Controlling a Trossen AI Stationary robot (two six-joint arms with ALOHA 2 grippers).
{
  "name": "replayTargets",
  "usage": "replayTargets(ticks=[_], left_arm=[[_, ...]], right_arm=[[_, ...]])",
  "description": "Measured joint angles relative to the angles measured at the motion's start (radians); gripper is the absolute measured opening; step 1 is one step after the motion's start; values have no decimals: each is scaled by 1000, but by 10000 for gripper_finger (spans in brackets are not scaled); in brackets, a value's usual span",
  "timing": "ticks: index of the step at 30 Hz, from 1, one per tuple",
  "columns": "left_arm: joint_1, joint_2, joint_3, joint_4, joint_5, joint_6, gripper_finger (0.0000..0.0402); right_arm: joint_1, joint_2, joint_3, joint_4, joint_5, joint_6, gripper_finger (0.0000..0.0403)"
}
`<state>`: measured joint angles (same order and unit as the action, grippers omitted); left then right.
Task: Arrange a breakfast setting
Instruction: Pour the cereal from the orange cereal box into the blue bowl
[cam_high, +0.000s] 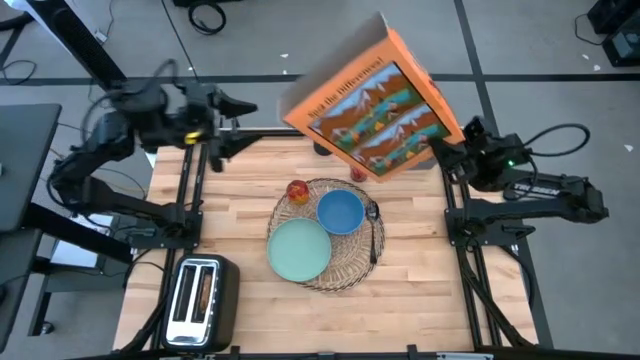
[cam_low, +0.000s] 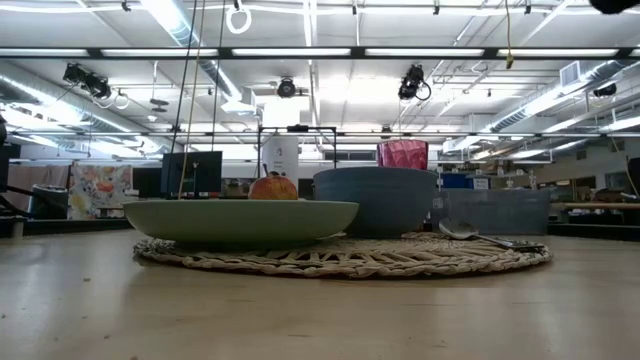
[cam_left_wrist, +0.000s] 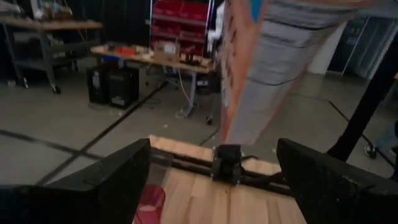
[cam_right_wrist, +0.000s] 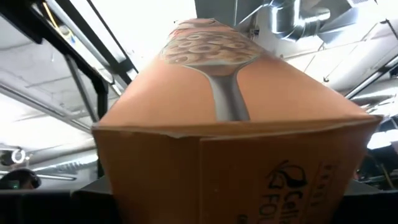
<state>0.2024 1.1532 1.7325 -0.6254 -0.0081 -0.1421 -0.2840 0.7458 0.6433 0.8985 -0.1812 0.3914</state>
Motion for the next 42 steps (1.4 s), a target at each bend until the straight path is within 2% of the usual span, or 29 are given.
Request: replayTargets(ticks=[6,14,24,28,34,38,42], left_arm=[[0,100,-1,4,1,-31,353],[-7,140,-2,6,-1,-98,353],[-73,133,-48,19,-120,-160,353],[-91,134,-103,68,-160,-193,353],[-135,134,-210,178,-187,-240,353],[-163,134,-291,268,-231,-255,353],[-179,134,-345,322,-232,-275,353]], right_arm=[[0,-146,-124,-71,-66,73,249],[0,-341,-242,-124,-115,179,249],[0,-513,-272,-219,-238,321,249],[0,-597,-271,-286,-254,350,249],[0,-746,-272,-517,-230,340,249],[0,-736,-263,-565,-258,344,248],[0,-742,-262,-641,-260,314,248]])
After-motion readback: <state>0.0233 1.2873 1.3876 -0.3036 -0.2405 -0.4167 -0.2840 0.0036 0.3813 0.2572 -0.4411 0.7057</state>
